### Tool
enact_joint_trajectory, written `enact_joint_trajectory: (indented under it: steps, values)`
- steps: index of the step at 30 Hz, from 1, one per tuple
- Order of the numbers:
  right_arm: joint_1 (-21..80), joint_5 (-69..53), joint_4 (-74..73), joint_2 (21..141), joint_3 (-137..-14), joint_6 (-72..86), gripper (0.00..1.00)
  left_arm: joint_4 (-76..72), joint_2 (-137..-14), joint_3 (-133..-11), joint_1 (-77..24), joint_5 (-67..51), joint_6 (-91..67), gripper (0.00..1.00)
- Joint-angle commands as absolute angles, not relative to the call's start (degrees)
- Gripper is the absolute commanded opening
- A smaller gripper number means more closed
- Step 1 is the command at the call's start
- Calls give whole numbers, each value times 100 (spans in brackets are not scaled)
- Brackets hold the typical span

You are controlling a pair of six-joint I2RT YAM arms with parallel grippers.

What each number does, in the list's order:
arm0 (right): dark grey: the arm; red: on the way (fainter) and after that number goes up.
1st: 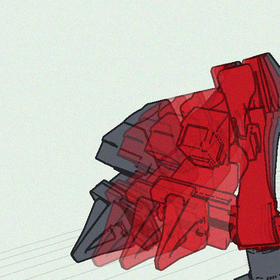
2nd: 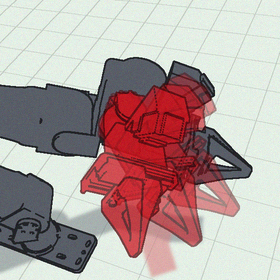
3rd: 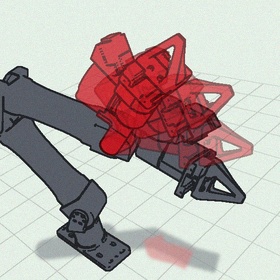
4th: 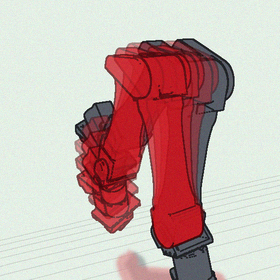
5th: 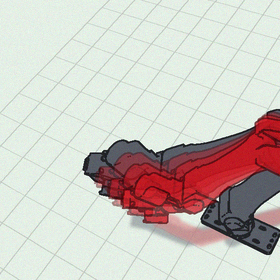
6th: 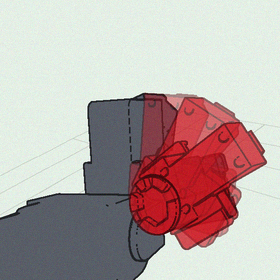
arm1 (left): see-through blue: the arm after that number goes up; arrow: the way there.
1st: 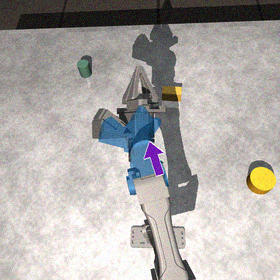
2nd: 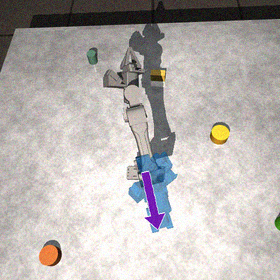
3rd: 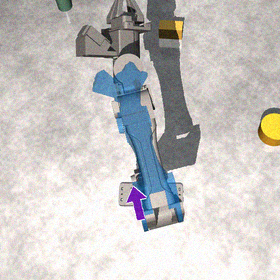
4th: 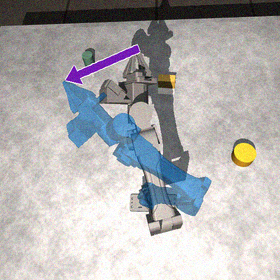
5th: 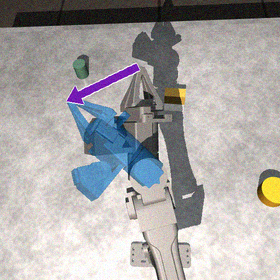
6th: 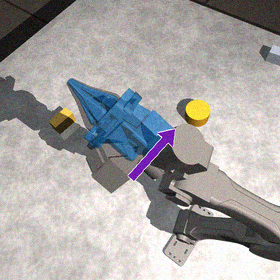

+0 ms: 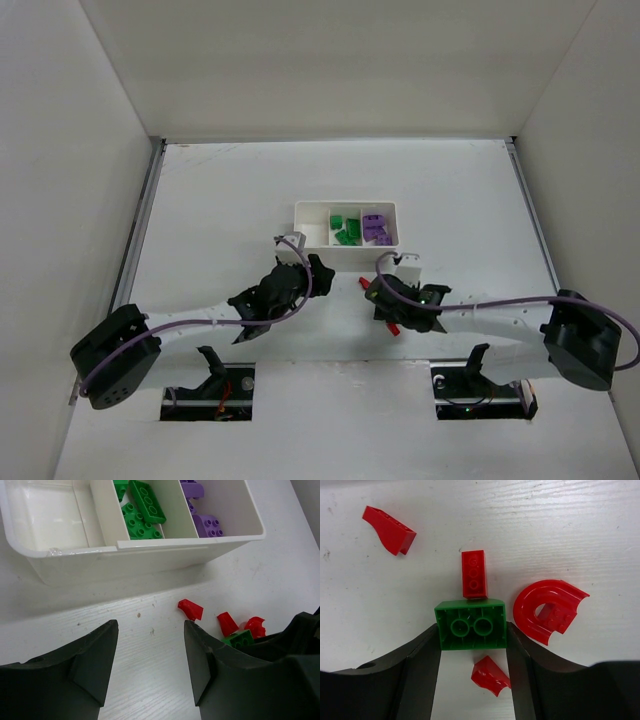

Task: Sort the legos into containers by color

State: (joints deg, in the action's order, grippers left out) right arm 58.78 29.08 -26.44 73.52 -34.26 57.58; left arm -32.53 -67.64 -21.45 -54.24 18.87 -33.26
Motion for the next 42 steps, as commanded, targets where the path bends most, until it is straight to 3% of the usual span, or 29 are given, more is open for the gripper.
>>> enact_joint_trajectory:
  steps: [1, 9, 15, 20, 22, 26, 29, 32, 37, 40, 42]
  values:
    - [6051, 3243, -2856, 7076, -3849, 5713, 42, -3612, -6609, -2109, -5383, 1898, -3243, 53]
    - [5622, 3199, -2102, 7057, -4973, 4282, 42, -3718, -6820, -2180, -5497, 1925, -3182, 53]
    - [4655, 2525, -661, 8224, -6027, 3253, 43, -3797, -6829, -2048, -5480, 1960, -3182, 53]
    - [4434, 2250, -475, 9131, -6731, 3173, 44, -3893, -7031, -2048, -5541, 1978, -3182, 53]
    - [4381, 2267, -483, 9324, -6907, 3216, 50, -3911, -7145, -2100, -5559, 1934, -3182, 53]
    - [4328, 2267, -448, 9326, -7058, 3287, 73, -3929, -7329, -2223, -5647, 1907, -3155, 53]
    - [4276, 2355, -387, 8949, -6830, 3278, 78, -3929, -7488, -2329, -5760, 1907, -3129, 53]
    - [4276, 2522, -325, 8317, -6181, 3331, 71, -3920, -7698, -2530, -5971, 1907, -3033, 53]
    - [4337, 3145, -517, 6762, -4390, 3962, 33, -3762, -8295, -3093, -6349, 1933, -2856, 53]
    - [4337, 3488, -1306, 5857, -3457, 4953, 31, -3543, -8770, -3505, -6420, 1977, -2909, 53]
    - [4337, 3673, -1677, 5451, -3061, 5377, 43, -3341, -9025, -3769, -6420, 2109, -2988, 53]
